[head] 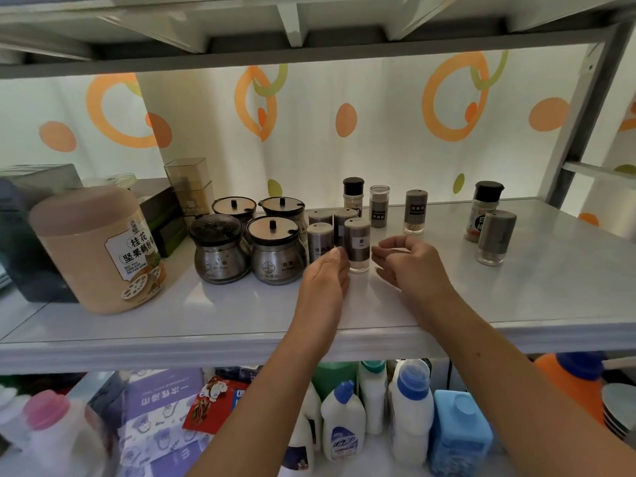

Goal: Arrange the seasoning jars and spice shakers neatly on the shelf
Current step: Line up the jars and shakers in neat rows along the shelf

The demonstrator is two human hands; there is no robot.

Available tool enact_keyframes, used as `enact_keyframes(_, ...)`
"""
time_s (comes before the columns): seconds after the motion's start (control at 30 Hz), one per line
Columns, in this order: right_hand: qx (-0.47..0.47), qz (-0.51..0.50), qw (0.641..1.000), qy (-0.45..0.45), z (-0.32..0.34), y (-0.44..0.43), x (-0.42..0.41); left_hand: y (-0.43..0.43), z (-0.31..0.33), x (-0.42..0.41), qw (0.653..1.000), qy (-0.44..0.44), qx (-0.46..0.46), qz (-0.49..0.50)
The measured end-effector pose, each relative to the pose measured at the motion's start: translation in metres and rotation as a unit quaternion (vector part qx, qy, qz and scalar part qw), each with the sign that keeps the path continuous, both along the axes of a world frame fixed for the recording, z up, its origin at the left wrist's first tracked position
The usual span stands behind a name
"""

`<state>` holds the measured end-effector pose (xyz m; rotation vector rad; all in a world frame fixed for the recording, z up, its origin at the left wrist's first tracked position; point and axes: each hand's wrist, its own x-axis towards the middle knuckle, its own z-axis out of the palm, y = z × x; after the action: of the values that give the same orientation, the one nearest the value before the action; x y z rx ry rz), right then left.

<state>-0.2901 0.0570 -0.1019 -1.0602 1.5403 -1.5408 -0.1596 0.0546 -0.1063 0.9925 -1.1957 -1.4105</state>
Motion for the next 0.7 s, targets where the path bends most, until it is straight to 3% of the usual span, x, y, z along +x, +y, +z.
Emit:
enact_keyframes(0.17,-0.004,-0.024,0.998,-0.063,-0.0008,-0.0018,0.0021,0.0002,0.0,0.001,1.0,0.014,-0.001,0.006)
enact_keyframes(0.5,0.013,0.032,0.999,-0.003,-0.0063,-0.0071,0.0002,0.0015,-0.0034,-0.0005,0.999,0.009,-0.029,0.04)
enact_keyframes(0.7,0.005,0.033,0.999,-0.017,-0.0067,-0.0048,-0.0003,0.0048,-0.0012,0.0017,0.987,0.09,-0.034,0.126)
